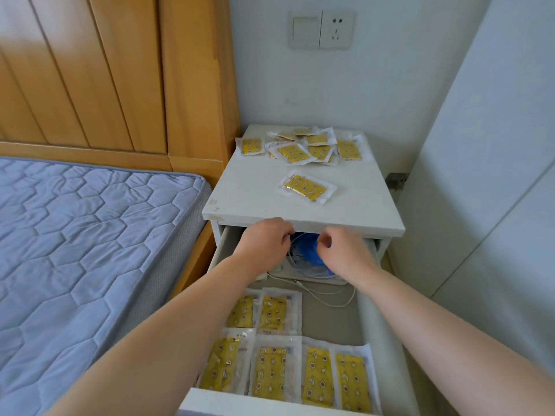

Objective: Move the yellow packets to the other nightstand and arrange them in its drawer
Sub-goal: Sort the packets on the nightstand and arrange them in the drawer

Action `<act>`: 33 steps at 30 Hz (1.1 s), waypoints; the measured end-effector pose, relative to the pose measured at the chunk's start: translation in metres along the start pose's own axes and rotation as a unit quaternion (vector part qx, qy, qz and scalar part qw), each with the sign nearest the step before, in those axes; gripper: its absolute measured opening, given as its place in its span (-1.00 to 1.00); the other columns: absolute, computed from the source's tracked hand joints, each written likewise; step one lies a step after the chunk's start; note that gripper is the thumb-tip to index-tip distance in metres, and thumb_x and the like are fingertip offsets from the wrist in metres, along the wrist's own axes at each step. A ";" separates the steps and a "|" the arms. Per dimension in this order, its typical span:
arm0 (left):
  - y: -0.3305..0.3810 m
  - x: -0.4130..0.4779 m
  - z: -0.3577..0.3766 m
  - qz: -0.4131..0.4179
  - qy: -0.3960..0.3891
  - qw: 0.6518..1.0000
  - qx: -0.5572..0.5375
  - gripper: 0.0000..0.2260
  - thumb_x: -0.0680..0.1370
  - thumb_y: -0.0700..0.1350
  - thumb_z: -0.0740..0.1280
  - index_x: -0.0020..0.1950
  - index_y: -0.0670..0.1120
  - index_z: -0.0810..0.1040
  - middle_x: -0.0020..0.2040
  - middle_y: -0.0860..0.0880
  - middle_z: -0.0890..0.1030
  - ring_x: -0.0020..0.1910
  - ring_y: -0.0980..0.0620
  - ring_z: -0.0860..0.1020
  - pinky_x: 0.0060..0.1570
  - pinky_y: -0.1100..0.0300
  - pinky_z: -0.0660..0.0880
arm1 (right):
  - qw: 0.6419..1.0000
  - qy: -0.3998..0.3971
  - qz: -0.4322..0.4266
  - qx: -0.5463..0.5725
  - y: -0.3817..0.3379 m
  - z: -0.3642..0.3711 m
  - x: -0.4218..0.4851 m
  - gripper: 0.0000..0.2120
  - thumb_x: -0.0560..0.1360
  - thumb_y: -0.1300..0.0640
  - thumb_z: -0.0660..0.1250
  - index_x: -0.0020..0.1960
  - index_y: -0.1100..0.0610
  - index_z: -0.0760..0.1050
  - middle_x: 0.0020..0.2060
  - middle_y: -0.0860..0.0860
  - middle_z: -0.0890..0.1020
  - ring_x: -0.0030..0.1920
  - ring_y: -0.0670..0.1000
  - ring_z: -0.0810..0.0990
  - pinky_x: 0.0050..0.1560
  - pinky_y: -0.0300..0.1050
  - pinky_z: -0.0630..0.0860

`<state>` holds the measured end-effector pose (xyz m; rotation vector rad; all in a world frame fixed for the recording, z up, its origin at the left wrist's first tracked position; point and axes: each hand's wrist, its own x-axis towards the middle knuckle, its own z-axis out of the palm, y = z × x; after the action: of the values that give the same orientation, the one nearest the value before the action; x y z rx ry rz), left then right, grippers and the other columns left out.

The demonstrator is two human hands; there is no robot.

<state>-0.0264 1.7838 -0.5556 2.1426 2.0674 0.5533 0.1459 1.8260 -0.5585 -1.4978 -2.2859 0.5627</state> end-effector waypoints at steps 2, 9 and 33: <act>0.004 0.011 -0.010 0.005 0.039 0.999 -0.022 -0.74 0.60 -0.19 0.17 0.22 -0.09 0.56 0.16 -0.03 0.58 0.15 -0.01 0.50 0.12 0.13 0.44 | 1.000 0.019 -0.010 0.004 -0.006 -0.015 0.006 -0.90 0.51 0.14 0.22 -0.11 0.10 0.51 -0.27 -0.04 0.57 -0.22 0.03 0.55 -0.22 -0.10 0.49; 0.006 0.062 -0.005 -0.063 -0.038 0.997 -0.010 -0.53 0.65 -0.01 0.12 0.55 0.08 0.12 0.57 -0.03 0.07 0.50 -0.09 0.12 0.43 0.01 0.20 | 0.998 0.061 0.002 0.009 0.003 -0.035 0.043 -0.85 0.50 0.20 0.22 -0.04 0.12 0.56 -0.11 -0.03 0.61 -0.09 0.02 0.55 -0.11 -0.13 0.47; -0.013 0.113 0.023 -0.138 0.029 0.989 0.043 -0.44 0.59 0.25 0.01 0.53 0.02 0.16 0.58 0.01 0.05 0.56 -0.02 -0.03 0.51 -0.02 -0.02 | 0.976 0.171 0.032 -0.135 0.066 -0.029 0.210 -0.70 0.56 0.15 0.09 0.21 0.22 0.44 0.13 0.18 0.57 0.18 0.19 0.48 0.24 0.02 0.29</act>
<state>-0.0307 1.8996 -0.5606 1.8527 2.4072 0.5056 0.1323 2.0477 -0.5519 -1.6475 -2.1092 0.0018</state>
